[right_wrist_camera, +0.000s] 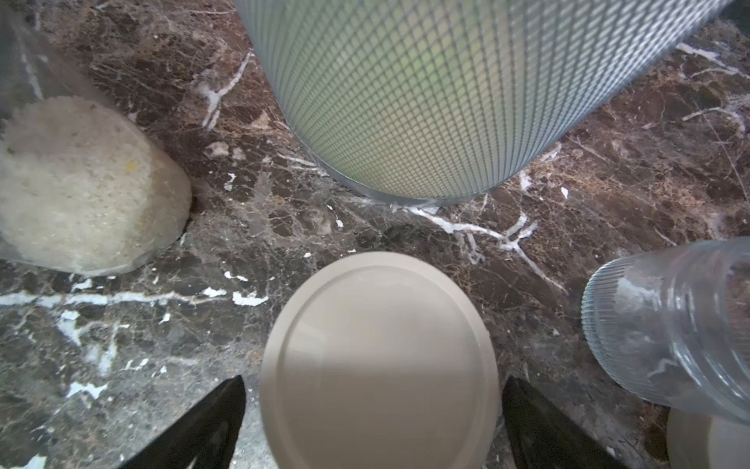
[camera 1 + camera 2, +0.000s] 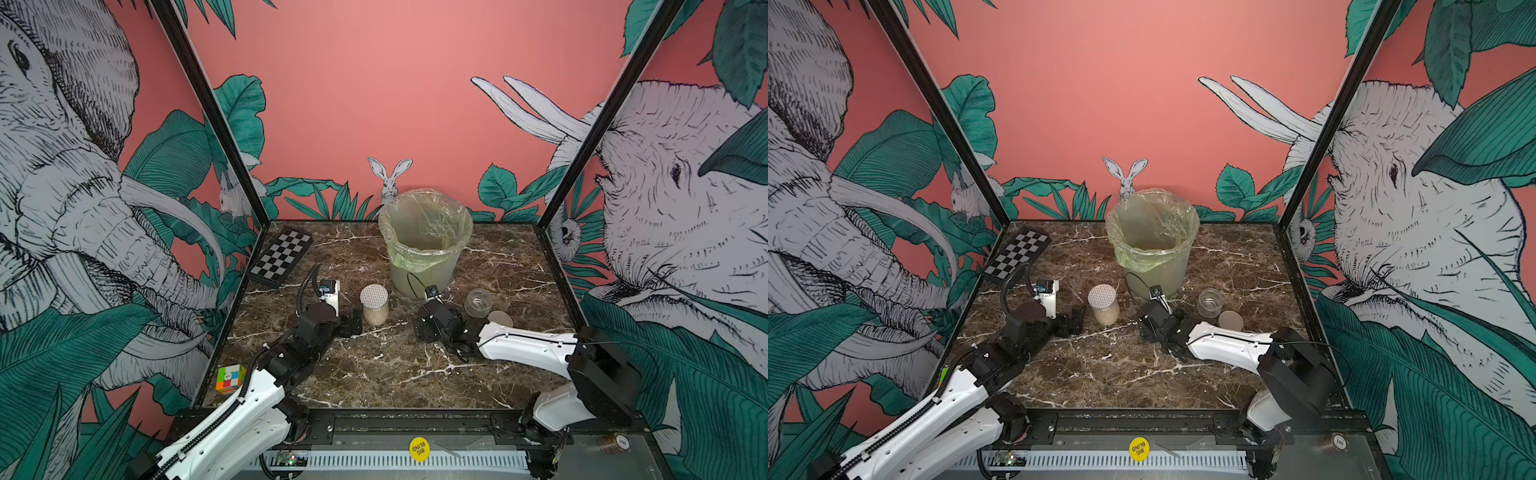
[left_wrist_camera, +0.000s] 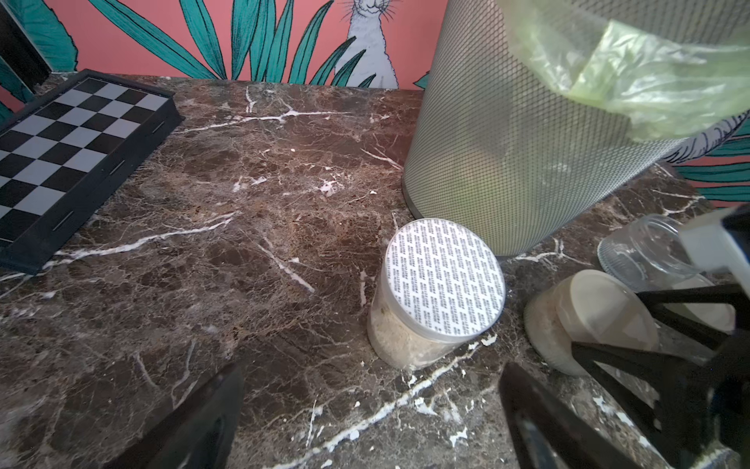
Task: Empty moldy rice from jars
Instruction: Pick up the jar from the center of the board.
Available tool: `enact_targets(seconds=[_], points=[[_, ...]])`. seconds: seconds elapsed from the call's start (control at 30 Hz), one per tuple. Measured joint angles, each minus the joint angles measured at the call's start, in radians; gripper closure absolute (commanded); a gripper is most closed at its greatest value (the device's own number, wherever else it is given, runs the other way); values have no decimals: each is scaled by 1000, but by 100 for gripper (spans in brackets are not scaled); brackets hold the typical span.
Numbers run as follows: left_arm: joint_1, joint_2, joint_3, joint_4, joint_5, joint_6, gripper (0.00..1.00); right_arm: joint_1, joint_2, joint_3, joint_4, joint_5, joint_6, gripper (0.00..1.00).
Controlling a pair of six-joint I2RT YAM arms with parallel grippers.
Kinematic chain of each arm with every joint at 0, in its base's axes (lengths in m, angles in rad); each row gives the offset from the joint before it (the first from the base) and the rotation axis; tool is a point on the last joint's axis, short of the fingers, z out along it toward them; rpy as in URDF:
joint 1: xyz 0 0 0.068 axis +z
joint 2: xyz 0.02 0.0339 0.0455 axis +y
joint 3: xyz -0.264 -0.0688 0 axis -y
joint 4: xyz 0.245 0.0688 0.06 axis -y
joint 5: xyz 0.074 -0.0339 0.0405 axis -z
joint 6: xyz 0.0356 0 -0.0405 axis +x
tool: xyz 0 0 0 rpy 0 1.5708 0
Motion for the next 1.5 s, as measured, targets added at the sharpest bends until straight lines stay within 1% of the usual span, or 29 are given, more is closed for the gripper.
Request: enact_targets(seconds=[0.27,0.5,0.67,0.8,0.93,1.03,1.23,1.37,1.5], points=[[0,6,-6,25,35,1,1,-78,26,-2,50,-91,2,2],[0,24,-9,32,47,4,1,-94,63,-2,79,-138,3,2],[0,26,-10,32,51,10,1,-94,69,-2,87,-154,7,5],[0,26,-11,33,51,18,0,-94,72,-1,94,-154,8,12],[0,26,-13,34,51,20,0,-95,75,-1,97,-154,10,15],[0,26,-13,35,51,23,0,-95,75,-1,97,-153,10,20],[0,26,-13,39,58,30,0,-96,75,1,98,-150,9,39],[0,26,-13,43,73,34,1,-98,75,2,96,-151,9,50],[0,26,-13,49,98,45,0,-100,71,11,71,-163,10,54]])
